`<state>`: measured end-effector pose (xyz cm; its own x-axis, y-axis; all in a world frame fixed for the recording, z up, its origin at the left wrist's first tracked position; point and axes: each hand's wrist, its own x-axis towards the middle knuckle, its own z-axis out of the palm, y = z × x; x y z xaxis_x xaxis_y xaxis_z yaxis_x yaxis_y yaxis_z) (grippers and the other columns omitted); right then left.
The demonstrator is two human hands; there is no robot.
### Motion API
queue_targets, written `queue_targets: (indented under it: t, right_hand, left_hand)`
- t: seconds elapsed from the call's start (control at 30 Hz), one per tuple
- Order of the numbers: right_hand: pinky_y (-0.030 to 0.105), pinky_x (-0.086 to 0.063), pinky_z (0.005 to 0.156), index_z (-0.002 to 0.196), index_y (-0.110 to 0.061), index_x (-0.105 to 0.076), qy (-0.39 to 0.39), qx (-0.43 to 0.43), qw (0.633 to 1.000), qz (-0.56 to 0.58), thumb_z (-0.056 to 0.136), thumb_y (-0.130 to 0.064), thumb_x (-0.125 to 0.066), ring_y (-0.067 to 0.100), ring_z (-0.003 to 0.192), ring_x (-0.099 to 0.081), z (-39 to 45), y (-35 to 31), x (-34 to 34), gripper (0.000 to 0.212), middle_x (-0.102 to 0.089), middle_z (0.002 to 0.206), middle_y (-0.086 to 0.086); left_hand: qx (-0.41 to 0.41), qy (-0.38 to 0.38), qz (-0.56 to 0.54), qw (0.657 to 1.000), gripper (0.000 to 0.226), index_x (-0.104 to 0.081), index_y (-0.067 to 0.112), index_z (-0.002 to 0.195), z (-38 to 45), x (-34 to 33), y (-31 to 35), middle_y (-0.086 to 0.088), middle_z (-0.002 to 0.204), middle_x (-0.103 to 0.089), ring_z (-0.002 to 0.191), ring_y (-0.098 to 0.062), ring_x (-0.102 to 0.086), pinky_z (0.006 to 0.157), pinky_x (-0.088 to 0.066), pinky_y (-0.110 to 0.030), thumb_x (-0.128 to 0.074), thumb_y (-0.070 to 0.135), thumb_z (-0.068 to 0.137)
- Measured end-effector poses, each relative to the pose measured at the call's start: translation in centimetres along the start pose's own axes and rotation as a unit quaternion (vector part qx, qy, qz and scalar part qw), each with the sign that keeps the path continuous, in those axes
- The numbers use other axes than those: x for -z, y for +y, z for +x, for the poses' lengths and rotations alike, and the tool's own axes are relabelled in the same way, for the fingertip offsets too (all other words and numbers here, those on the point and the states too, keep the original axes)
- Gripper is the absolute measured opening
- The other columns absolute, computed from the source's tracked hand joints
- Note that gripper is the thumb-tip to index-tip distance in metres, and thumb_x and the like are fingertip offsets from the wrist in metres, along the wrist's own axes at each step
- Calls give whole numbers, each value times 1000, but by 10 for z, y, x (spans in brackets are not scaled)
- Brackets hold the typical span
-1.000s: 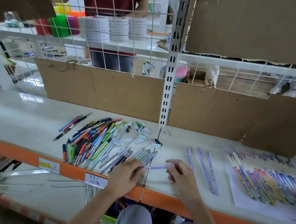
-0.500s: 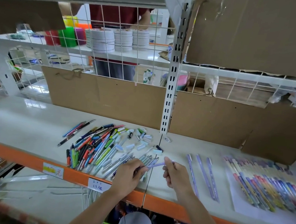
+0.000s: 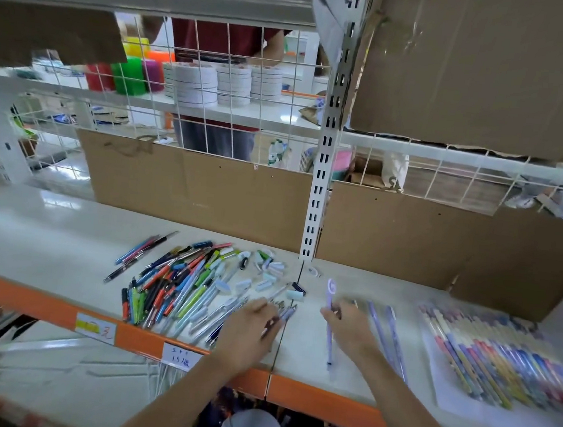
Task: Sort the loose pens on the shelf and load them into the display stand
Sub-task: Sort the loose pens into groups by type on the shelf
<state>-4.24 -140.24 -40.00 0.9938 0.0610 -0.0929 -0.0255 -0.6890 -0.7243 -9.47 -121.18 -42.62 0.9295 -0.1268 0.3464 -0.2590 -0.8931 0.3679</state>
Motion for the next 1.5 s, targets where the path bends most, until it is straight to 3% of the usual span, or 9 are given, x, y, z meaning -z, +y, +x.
queue_targets:
  t: [0.1,0.27,0.4,0.5,0.63,0.8,1.07,1.33,1.5]
  right_hand:
    - [30,-39,74,97,-6,-55,-21,7,991,-128,94,-17,-50,26,92,-56,4,12,1,13,-58,93,7]
    - [32,-46,84,126,-5,-44,-3,18,975,-220,94,-8,-39,28,101,-57,7,13,4,32,-54,120,14]
    - [31,-47,76,122,-8,-46,3,36,967,-253,88,4,-36,23,92,-47,10,12,3,37,-47,124,11]
    - [29,-39,88,115,-12,-53,-10,84,968,-237,91,-2,-40,22,105,-45,12,6,-10,29,-48,120,6]
    - [25,-38,73,117,-18,-56,-52,156,975,-151,93,-10,-45,15,83,-47,9,-8,-32,28,-45,106,-2]
    - [26,-43,85,120,-18,-55,-75,177,967,-169,95,-15,-47,18,102,-56,9,-14,-49,27,-47,118,2]
    - [24,-42,79,105,-16,-60,-86,203,964,-150,92,-19,-52,14,95,-57,7,-18,-61,15,-43,95,-7]
    - [6,-37,65,102,-21,-60,-46,131,990,8,90,-9,-57,0,72,-49,5,-7,-61,18,-52,87,-10]
    - [11,-39,59,93,-18,-56,-14,65,992,103,89,-2,-50,7,67,-51,1,-4,-61,18,-55,78,-7]
  left_hand:
    - [51,16,-4,999,17,-59,15,95,-3,4,-19,1,97,-51,80,-13,-51,66,-40,-24,-49,28,94]
    - [64,-15,-20,998,23,-60,18,97,-9,10,-34,5,96,-49,82,-9,-50,76,-44,-23,-57,39,89]
    - [57,-17,-22,998,25,-60,20,95,-12,7,-34,6,96,-49,87,-10,-48,79,-42,-23,-60,42,85]
    - [65,-6,-39,997,23,-59,20,95,-11,5,-34,7,97,-50,88,-10,-48,81,-43,-25,-61,40,85]
    - [70,0,-38,997,18,-59,19,95,-13,3,-36,7,99,-49,89,-10,-47,81,-42,-24,-57,36,88]
    - [64,11,-37,997,14,-59,17,94,-14,2,-37,6,96,-48,86,-11,-47,77,-41,-24,-56,30,89]
    - [94,57,-15,994,11,-62,16,89,-14,-3,-41,2,90,-53,83,-13,-47,73,-41,-26,-52,20,89]
    - [175,108,-36,978,15,-62,13,102,18,22,-78,-1,104,-55,95,-16,-49,80,-41,-25,-49,12,94]
    - [160,-9,67,985,27,-60,12,118,35,24,-103,-4,120,-55,114,-23,-42,91,-39,-30,-49,14,93]
